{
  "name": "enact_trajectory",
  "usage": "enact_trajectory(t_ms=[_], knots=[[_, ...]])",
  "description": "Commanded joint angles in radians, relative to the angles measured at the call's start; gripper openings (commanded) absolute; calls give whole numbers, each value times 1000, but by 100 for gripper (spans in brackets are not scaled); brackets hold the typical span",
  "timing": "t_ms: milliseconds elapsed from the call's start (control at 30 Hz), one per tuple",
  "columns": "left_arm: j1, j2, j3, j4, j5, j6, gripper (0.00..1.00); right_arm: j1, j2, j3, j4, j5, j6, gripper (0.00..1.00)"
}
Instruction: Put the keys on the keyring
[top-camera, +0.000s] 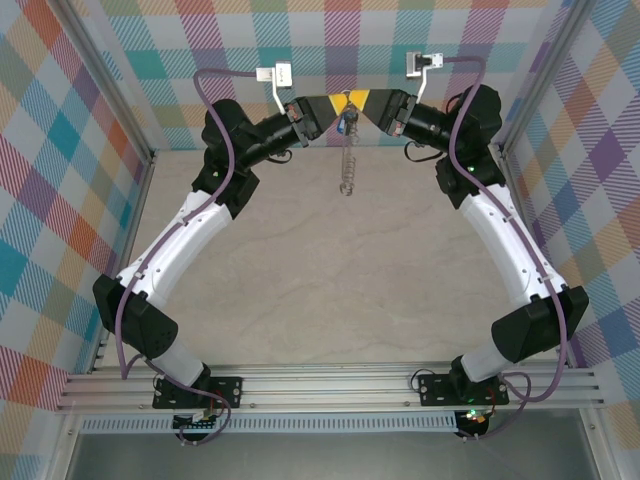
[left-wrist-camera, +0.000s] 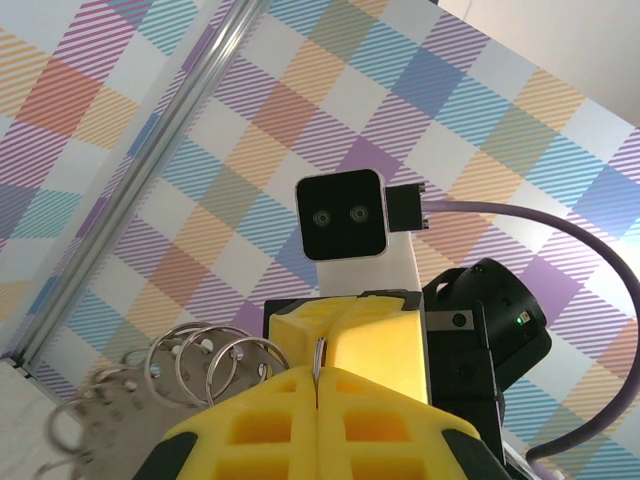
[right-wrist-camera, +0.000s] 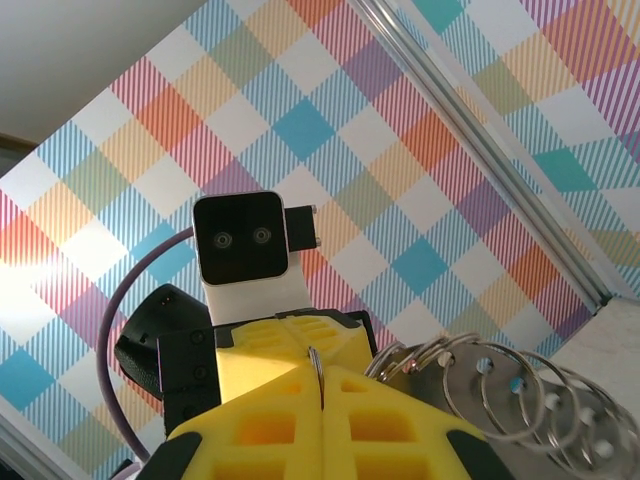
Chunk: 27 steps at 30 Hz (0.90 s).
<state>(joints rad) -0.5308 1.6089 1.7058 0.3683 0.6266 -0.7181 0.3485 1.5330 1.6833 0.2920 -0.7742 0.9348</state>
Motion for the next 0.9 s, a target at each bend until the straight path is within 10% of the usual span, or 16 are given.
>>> enact_trajectory(t_ms=[0, 267, 867], knots=[[-12, -21, 22, 8, 1, 29, 0, 10, 2, 68, -70, -26, -82, 0], [14, -78, 53, -179, -6, 191, 38, -8, 28, 272, -525, -107, -419, 0], [63, -45, 181, -338, 201, 261, 39, -58, 137, 531, -917, -367, -653, 0]])
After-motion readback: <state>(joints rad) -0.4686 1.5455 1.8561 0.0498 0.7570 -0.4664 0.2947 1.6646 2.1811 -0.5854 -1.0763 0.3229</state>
